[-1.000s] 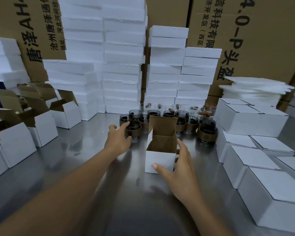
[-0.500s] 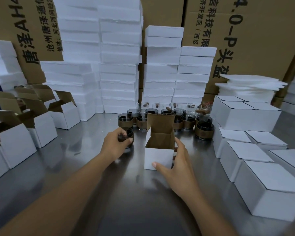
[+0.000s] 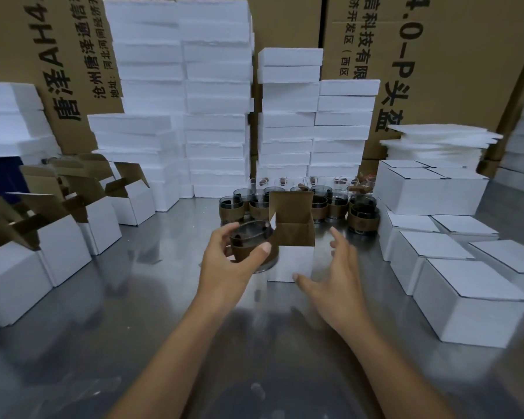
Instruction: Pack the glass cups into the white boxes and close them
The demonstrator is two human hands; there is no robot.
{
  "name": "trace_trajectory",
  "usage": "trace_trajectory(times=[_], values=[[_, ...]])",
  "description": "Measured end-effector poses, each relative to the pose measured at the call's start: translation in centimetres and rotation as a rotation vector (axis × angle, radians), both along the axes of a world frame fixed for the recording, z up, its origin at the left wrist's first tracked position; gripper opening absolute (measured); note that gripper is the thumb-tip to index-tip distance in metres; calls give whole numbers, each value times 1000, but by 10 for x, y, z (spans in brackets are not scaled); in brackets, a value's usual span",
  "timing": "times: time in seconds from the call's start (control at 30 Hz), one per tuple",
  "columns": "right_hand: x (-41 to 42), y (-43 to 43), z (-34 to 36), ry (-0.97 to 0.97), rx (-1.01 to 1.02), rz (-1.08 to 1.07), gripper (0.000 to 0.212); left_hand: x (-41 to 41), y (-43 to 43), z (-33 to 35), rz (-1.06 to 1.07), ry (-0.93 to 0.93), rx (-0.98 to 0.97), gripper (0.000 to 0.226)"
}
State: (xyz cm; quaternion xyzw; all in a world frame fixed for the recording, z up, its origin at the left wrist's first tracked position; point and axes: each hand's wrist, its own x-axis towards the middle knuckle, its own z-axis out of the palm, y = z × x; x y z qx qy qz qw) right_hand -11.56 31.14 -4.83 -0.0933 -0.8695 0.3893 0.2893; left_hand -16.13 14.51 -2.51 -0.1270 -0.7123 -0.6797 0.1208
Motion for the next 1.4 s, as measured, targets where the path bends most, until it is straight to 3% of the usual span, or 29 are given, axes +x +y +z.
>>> trace_trajectory(times=[0.1,0.2,0.33,0.6,0.87,1.07,1.4], values=[[16,-8,2,164,42,-6,91,10,4,-5,-97,-56,-11,53],[32,-19,5,255,102,121,79,15,5,-5,-167,-82,21,52],[38,-29,5,139,37,298,77,25,9,-8,-239,-84,1,53],[30,-27,3,103,-244,301,73,23,5,-9,-345,-158,98,62],[28,-27,1,70,-275,328,81,22,5,-13,-353,-189,93,61],[26,-25,1,117,-349,304,74,22,7,-13,-384,-203,99,64],[19,-20,4,145,-636,327,23,21,5,-9,-435,-222,157,40]])
